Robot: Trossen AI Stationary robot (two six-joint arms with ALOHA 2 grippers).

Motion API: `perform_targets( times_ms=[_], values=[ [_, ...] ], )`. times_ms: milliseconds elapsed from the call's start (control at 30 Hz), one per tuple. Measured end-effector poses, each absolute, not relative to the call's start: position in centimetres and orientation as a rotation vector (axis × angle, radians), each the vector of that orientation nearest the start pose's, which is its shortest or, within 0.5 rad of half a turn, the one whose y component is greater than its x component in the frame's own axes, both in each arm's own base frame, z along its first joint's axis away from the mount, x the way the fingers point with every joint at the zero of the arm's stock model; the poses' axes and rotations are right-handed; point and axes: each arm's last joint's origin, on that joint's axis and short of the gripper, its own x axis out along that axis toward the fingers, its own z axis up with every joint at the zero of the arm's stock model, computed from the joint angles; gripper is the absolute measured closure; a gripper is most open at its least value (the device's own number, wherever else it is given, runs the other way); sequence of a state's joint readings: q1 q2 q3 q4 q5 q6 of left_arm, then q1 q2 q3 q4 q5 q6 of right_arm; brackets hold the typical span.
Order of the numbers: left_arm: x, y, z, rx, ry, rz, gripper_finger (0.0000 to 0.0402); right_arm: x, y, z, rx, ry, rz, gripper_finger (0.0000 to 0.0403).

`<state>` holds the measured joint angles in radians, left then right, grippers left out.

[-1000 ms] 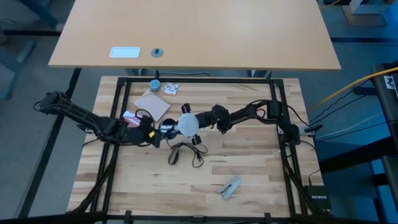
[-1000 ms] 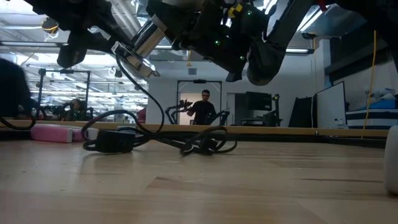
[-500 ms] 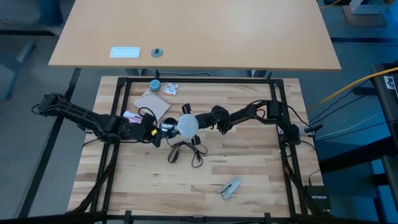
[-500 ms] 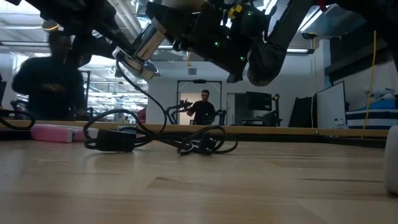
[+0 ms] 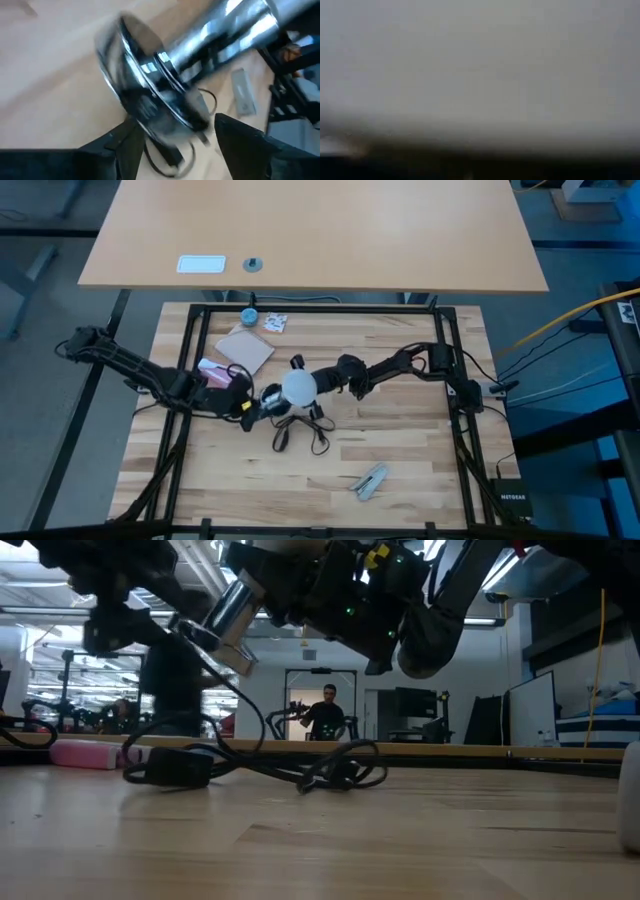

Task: Screw lightbulb
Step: Remove the lightbulb from the lamp

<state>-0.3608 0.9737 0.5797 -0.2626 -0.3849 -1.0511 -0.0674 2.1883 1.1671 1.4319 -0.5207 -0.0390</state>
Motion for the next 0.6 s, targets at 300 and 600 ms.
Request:
perform_targets(
  times_ms=[300, 600],
  values=[
    [18.3, -7.5, 22.5, -0.899, 0.564, 0.280, 0.0179, 43.8, -1.8, 17.9, -0.161, -0.415, 0.365, 0.0238],
    [20.1, -8.6, 20.0, -0.924, 0.561, 0.411, 0.0178, 43.8, -1.9, 18.0, -0.163, -0.419, 0.356, 0.0238]
  ],
)
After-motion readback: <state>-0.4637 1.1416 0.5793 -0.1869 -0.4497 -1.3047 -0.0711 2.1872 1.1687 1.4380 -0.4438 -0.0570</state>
